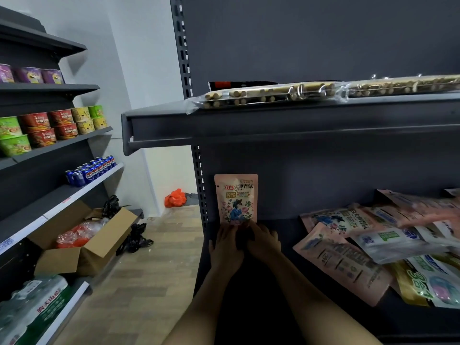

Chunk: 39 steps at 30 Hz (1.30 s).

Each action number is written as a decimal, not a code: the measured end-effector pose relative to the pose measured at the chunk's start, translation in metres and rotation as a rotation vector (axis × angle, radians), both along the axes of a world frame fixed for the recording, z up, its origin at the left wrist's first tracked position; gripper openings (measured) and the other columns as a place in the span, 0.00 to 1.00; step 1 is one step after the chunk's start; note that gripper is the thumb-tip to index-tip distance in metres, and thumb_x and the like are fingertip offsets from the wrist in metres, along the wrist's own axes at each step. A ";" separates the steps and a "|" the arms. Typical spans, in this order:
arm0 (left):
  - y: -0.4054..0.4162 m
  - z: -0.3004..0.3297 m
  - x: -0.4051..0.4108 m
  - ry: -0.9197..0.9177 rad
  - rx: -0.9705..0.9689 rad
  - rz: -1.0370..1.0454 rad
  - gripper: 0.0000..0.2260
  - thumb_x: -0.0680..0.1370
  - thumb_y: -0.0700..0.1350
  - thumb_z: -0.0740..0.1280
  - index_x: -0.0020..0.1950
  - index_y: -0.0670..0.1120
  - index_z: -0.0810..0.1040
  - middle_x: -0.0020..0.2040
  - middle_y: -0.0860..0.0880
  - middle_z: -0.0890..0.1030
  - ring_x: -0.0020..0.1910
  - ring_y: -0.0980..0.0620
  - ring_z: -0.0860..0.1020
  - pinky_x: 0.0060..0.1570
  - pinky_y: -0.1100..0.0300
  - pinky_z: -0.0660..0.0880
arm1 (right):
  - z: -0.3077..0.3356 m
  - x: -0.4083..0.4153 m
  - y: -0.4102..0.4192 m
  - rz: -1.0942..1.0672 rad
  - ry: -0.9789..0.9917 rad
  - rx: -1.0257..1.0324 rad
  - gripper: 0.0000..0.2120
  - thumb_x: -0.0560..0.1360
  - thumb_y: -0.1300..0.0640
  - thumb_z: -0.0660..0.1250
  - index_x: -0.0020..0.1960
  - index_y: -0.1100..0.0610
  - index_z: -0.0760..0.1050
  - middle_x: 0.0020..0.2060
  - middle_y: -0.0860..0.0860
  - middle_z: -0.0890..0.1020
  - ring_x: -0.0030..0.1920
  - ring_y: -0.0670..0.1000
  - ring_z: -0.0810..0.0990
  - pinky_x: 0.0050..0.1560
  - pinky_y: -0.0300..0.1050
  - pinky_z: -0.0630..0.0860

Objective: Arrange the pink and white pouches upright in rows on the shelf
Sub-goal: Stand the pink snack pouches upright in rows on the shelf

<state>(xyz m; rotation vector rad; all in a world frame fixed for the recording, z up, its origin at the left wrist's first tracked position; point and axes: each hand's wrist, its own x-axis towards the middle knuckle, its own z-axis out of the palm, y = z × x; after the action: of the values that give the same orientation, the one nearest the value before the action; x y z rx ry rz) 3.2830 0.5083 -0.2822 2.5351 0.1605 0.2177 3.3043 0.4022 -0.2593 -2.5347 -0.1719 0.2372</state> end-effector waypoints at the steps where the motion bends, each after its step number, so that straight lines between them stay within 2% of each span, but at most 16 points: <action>1: -0.001 0.001 0.000 -0.023 -0.025 0.019 0.23 0.76 0.42 0.59 0.71 0.52 0.64 0.74 0.51 0.63 0.75 0.51 0.57 0.72 0.43 0.56 | 0.002 0.001 -0.003 0.004 -0.015 0.048 0.28 0.77 0.53 0.56 0.75 0.46 0.54 0.73 0.51 0.63 0.71 0.59 0.60 0.69 0.53 0.60; 4: -0.006 0.007 -0.001 -0.102 -0.008 0.093 0.19 0.75 0.45 0.61 0.66 0.51 0.69 0.68 0.50 0.71 0.69 0.48 0.67 0.66 0.45 0.66 | 0.009 0.002 -0.020 0.024 -0.085 0.117 0.21 0.78 0.59 0.56 0.70 0.53 0.66 0.67 0.55 0.73 0.66 0.57 0.71 0.66 0.48 0.67; 8: -0.032 0.023 -0.002 -0.158 -0.012 0.114 0.15 0.76 0.47 0.61 0.62 0.49 0.72 0.63 0.49 0.75 0.64 0.46 0.72 0.60 0.46 0.72 | 0.024 0.000 -0.052 0.008 -0.116 0.058 0.16 0.81 0.58 0.54 0.65 0.60 0.70 0.64 0.59 0.75 0.64 0.58 0.73 0.61 0.45 0.69; 11: -0.064 0.035 -0.002 -0.105 -0.049 0.050 0.17 0.76 0.48 0.61 0.65 0.48 0.70 0.65 0.48 0.74 0.64 0.46 0.71 0.61 0.50 0.70 | 0.029 -0.002 -0.082 -0.014 -0.165 0.066 0.16 0.80 0.58 0.54 0.64 0.61 0.72 0.63 0.59 0.76 0.63 0.59 0.73 0.63 0.47 0.69; 13: -0.088 0.041 -0.002 -0.020 -0.069 -0.008 0.20 0.76 0.48 0.63 0.67 0.47 0.68 0.67 0.47 0.72 0.65 0.47 0.70 0.63 0.52 0.69 | 0.031 -0.003 -0.106 -0.026 -0.167 0.061 0.15 0.80 0.59 0.55 0.62 0.63 0.74 0.61 0.61 0.77 0.61 0.60 0.75 0.60 0.50 0.71; 17: -0.131 0.041 -0.003 0.139 -0.054 -0.084 0.27 0.75 0.54 0.64 0.71 0.48 0.62 0.69 0.44 0.70 0.67 0.43 0.69 0.66 0.50 0.67 | 0.037 -0.006 -0.145 0.008 -0.181 -0.028 0.16 0.79 0.58 0.57 0.64 0.62 0.73 0.62 0.59 0.77 0.62 0.58 0.75 0.57 0.44 0.70; 20: -0.155 0.030 -0.002 0.230 0.040 -0.093 0.35 0.73 0.60 0.64 0.74 0.47 0.56 0.72 0.44 0.66 0.71 0.42 0.65 0.69 0.46 0.62 | 0.036 -0.011 -0.163 -0.017 -0.226 0.015 0.15 0.78 0.59 0.58 0.63 0.60 0.74 0.60 0.59 0.78 0.60 0.57 0.76 0.52 0.42 0.69; 22: -0.166 0.025 -0.005 0.268 0.117 -0.087 0.39 0.71 0.64 0.65 0.75 0.47 0.55 0.74 0.45 0.63 0.73 0.43 0.62 0.71 0.44 0.58 | 0.035 -0.016 -0.172 -0.027 -0.226 0.046 0.16 0.77 0.60 0.59 0.63 0.59 0.74 0.60 0.60 0.78 0.60 0.58 0.76 0.54 0.44 0.71; 25: -0.175 0.027 -0.007 0.249 0.082 -0.039 0.39 0.69 0.63 0.66 0.74 0.48 0.57 0.73 0.46 0.65 0.72 0.45 0.63 0.71 0.45 0.58 | 0.039 -0.024 -0.181 -0.018 -0.210 0.076 0.17 0.77 0.59 0.59 0.65 0.59 0.72 0.62 0.60 0.77 0.62 0.58 0.75 0.57 0.44 0.70; 28: -0.178 0.032 -0.008 0.222 -0.026 0.017 0.32 0.70 0.57 0.68 0.70 0.49 0.62 0.70 0.46 0.68 0.69 0.43 0.67 0.68 0.49 0.64 | 0.041 -0.029 -0.183 0.024 -0.187 0.026 0.18 0.78 0.55 0.59 0.66 0.59 0.70 0.63 0.59 0.76 0.62 0.57 0.75 0.59 0.44 0.69; 31: -0.175 0.033 -0.011 0.201 -0.192 0.077 0.26 0.72 0.48 0.68 0.68 0.48 0.65 0.65 0.46 0.73 0.64 0.45 0.72 0.64 0.51 0.70 | 0.040 -0.031 -0.184 0.000 -0.198 0.046 0.16 0.78 0.54 0.58 0.64 0.59 0.71 0.60 0.56 0.78 0.60 0.56 0.76 0.55 0.43 0.70; 33: -0.169 0.034 -0.012 0.230 -0.322 0.102 0.25 0.72 0.45 0.69 0.68 0.44 0.68 0.63 0.46 0.75 0.60 0.48 0.74 0.61 0.58 0.72 | 0.039 -0.032 -0.185 -0.029 -0.185 0.090 0.16 0.79 0.56 0.56 0.64 0.59 0.70 0.60 0.57 0.78 0.59 0.56 0.76 0.53 0.42 0.69; 34: -0.166 0.036 -0.015 0.268 -0.383 0.106 0.23 0.73 0.43 0.69 0.67 0.42 0.69 0.59 0.47 0.76 0.56 0.50 0.75 0.56 0.62 0.74 | 0.038 -0.032 -0.186 -0.026 -0.174 0.116 0.16 0.79 0.55 0.56 0.64 0.59 0.70 0.60 0.58 0.77 0.59 0.57 0.76 0.54 0.43 0.69; 36: -0.155 0.036 -0.017 0.270 -0.332 0.083 0.12 0.75 0.40 0.66 0.58 0.40 0.76 0.48 0.47 0.78 0.47 0.52 0.75 0.38 0.67 0.74 | 0.037 -0.031 -0.189 -0.003 -0.147 0.167 0.18 0.78 0.51 0.58 0.64 0.59 0.71 0.60 0.58 0.78 0.58 0.57 0.77 0.56 0.45 0.72; 37: -0.150 0.038 -0.020 0.266 -0.325 0.064 0.06 0.74 0.40 0.68 0.50 0.41 0.78 0.45 0.48 0.78 0.45 0.53 0.75 0.34 0.69 0.72 | 0.036 -0.030 -0.191 0.007 -0.125 0.209 0.20 0.77 0.48 0.60 0.63 0.58 0.71 0.58 0.57 0.79 0.56 0.57 0.78 0.56 0.48 0.74; 39: -0.140 0.041 -0.022 0.204 -0.521 0.120 0.07 0.68 0.40 0.75 0.41 0.44 0.78 0.44 0.49 0.78 0.46 0.52 0.76 0.39 0.67 0.73 | 0.036 -0.031 -0.194 0.009 -0.058 0.341 0.20 0.74 0.45 0.64 0.62 0.55 0.71 0.52 0.54 0.81 0.51 0.53 0.80 0.53 0.49 0.77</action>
<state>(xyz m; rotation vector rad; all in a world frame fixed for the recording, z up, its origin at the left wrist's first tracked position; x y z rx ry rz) 3.2607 0.3685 -0.2414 2.0251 0.3950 -0.0373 3.2737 0.2079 -0.2235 -2.2028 -0.2267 0.1249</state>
